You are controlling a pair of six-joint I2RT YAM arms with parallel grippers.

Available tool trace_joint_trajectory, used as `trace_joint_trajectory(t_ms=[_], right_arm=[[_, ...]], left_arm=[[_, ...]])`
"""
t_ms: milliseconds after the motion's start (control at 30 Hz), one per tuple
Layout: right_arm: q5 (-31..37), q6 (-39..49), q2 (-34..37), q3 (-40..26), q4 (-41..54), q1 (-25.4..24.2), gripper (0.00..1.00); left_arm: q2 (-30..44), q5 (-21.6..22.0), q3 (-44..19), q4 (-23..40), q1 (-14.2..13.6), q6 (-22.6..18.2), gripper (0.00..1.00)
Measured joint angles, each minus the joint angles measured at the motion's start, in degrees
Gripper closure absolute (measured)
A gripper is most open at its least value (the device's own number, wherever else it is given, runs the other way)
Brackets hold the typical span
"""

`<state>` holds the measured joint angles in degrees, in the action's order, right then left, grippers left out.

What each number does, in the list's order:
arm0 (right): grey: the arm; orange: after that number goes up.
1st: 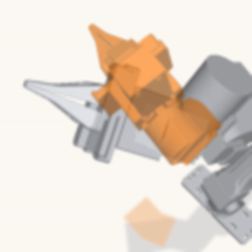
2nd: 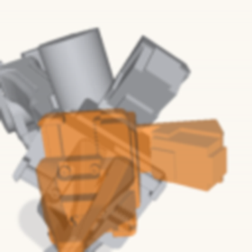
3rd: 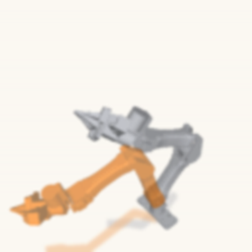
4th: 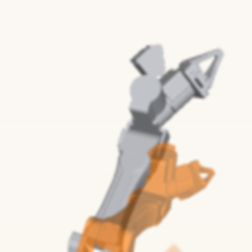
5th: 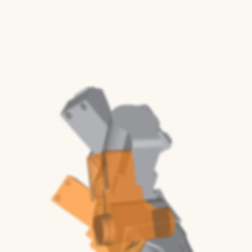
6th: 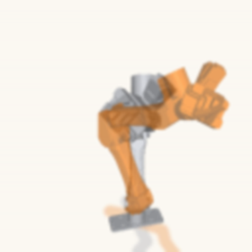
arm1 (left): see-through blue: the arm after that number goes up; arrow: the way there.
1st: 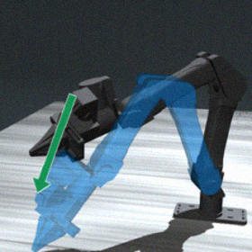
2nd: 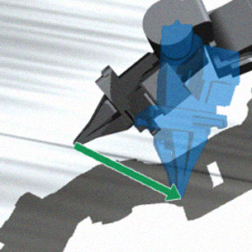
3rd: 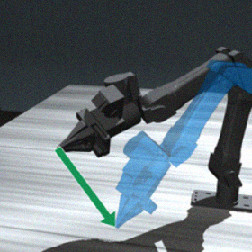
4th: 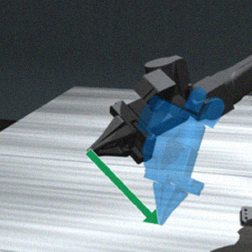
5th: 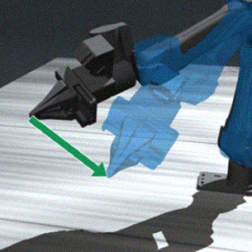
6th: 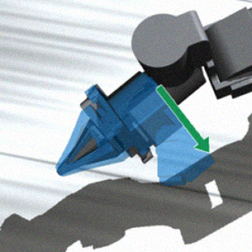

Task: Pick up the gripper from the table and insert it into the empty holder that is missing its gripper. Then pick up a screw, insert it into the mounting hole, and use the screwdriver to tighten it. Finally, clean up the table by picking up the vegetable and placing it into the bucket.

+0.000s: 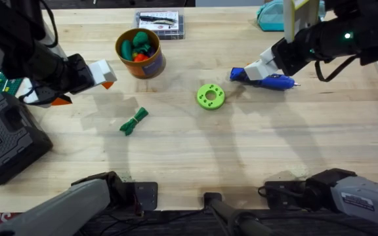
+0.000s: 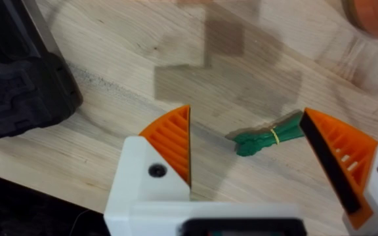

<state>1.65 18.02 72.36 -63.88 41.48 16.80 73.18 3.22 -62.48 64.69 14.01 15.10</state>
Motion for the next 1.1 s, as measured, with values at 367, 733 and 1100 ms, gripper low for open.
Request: trace_joint_trajectory(t_ms=[367, 733, 1100], right_arm=[[0.0, 0.0, 0.0, 0.0, 0.9, 0.0, 0.036], [0.0, 0.0, 0.0, 0.0, 0.9, 0.0, 0.036], [0.0, 0.0, 0.9, 0.0, 1.4, 0.0, 0.036]], left_arm=[[0.1, -16.8, 0.3, 5.0, -3.2, -18.6, 0.016], [-1.7, -8.4, 4.5, 4.5, -17.0, -35.9, 0.016], [7.3, -5.1, 13.1, -5.3, -19.3, -36.8, 0.016]])
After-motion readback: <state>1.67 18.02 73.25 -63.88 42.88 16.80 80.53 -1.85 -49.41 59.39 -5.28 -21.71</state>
